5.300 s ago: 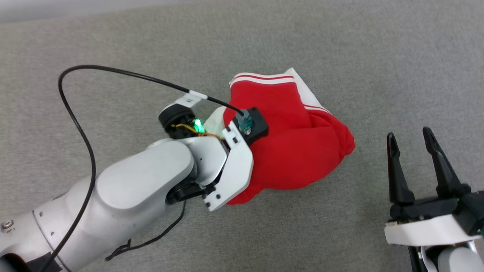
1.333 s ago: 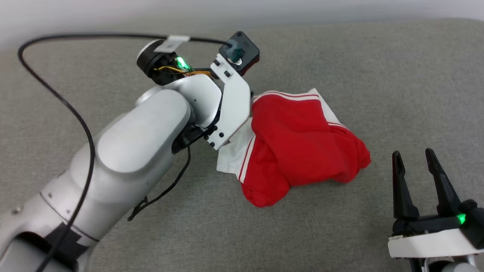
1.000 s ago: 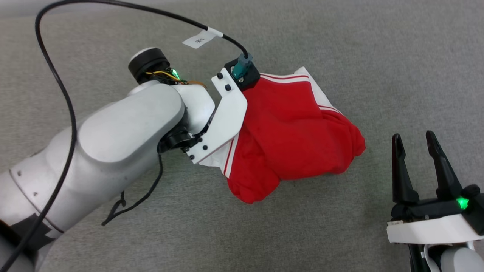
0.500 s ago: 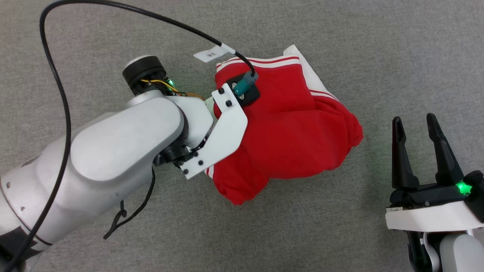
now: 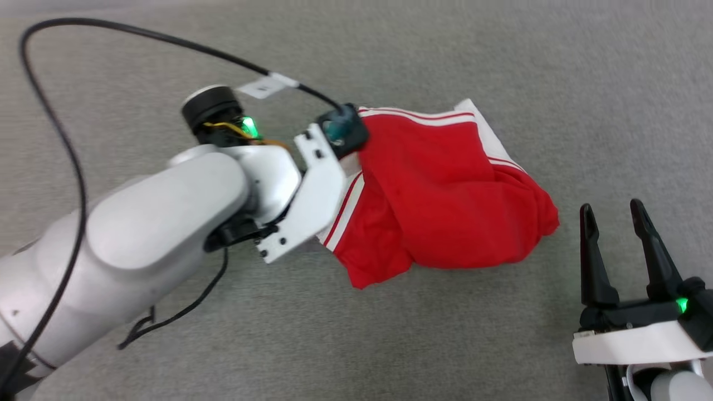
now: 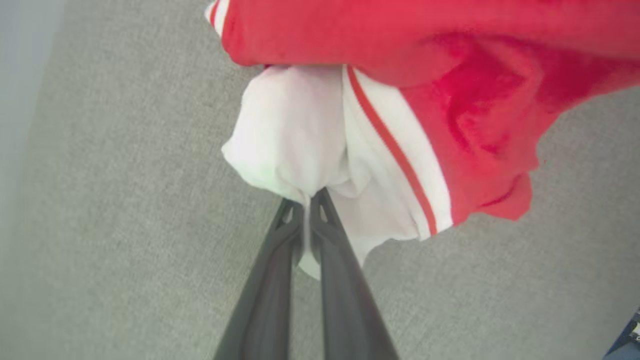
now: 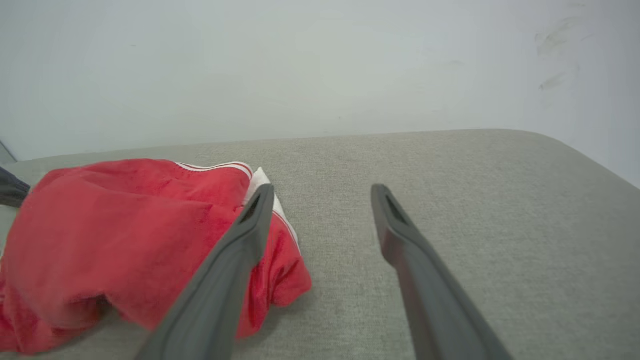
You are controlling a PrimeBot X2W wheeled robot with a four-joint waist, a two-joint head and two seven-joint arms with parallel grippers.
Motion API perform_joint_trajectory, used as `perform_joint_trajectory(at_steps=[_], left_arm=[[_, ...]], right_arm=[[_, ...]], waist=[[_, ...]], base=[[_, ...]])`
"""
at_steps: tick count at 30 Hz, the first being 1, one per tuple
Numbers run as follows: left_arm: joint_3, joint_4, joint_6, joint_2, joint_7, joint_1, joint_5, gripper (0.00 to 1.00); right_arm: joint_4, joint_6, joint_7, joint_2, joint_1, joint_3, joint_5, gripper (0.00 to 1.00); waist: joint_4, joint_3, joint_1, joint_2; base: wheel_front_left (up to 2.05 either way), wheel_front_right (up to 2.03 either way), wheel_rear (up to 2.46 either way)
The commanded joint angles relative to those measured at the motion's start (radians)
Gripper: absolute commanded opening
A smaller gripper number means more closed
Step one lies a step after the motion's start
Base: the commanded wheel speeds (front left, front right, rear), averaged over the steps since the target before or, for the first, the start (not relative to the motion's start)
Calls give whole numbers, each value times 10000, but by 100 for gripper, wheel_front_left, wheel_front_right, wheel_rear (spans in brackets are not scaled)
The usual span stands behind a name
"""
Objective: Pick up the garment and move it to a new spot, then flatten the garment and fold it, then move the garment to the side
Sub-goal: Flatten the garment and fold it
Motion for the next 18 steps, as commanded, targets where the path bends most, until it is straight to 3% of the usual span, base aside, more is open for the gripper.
perform_joint_trajectory(at_steps=[1,8,14,18], left_arm=[[4,106,11,286,-447,299,-182,0],[165,473,134,1734,-1507,1252,-733,0],[174,761,697,2905,-1786,2645,-1440,0],[159,1037,988,3298,-1996,3682,-2061,0]], right_arm=[[8,-7,-24,15,193,-58,-100,100],[-31,-7,-22,15,626,-149,-243,100],[-47,-7,-22,13,762,-68,-281,100],[-32,-7,-22,15,790,-50,-300,100]], waist=[[635,-649,-1,-1],[1263,-1211,-1,-1],[1354,-1284,-1,-1],[1256,-1233,-1,-1]], base=[[0,0,0],[0,0,0],[0,0,0],[0,0,0]])
